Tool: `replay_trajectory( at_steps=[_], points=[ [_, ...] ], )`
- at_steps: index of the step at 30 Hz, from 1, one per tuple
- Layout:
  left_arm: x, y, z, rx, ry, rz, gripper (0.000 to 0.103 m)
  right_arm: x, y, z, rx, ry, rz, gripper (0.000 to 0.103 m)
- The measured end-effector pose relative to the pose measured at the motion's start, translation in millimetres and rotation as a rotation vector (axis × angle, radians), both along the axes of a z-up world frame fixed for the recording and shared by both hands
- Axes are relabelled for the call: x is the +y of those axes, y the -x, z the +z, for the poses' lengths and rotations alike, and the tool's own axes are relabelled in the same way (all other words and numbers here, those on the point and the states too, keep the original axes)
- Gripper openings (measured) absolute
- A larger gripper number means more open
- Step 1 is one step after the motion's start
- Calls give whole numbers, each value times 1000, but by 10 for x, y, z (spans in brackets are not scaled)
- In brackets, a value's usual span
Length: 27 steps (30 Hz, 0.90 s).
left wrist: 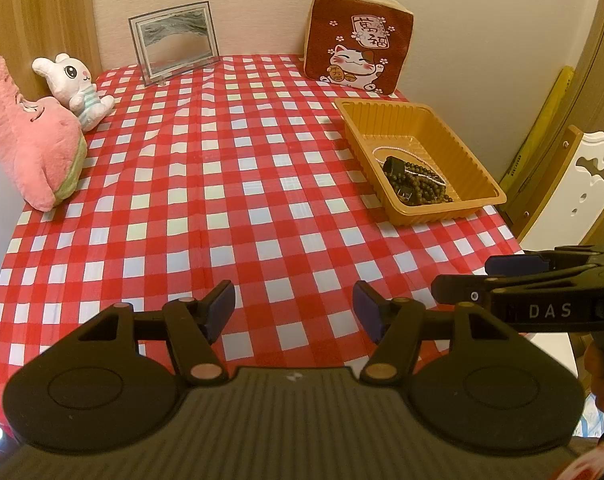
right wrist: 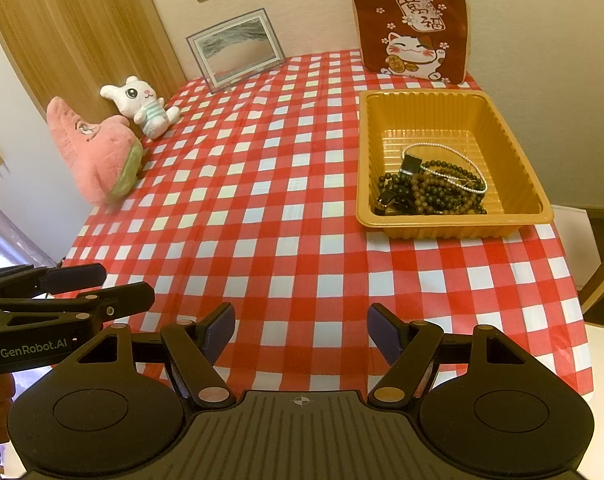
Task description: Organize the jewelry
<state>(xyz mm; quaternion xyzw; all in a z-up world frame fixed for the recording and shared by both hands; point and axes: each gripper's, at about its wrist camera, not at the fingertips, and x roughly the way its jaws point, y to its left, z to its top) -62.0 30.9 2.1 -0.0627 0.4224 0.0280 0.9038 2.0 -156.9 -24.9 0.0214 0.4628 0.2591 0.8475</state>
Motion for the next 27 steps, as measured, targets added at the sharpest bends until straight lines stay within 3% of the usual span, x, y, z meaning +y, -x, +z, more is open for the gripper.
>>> replay_trajectory(
  at_steps=[27],
  points=[
    [22, -95, 5, -10, 1, -4, 63, 16, -51, 7, -2, 1, 0, 73]
  ],
)
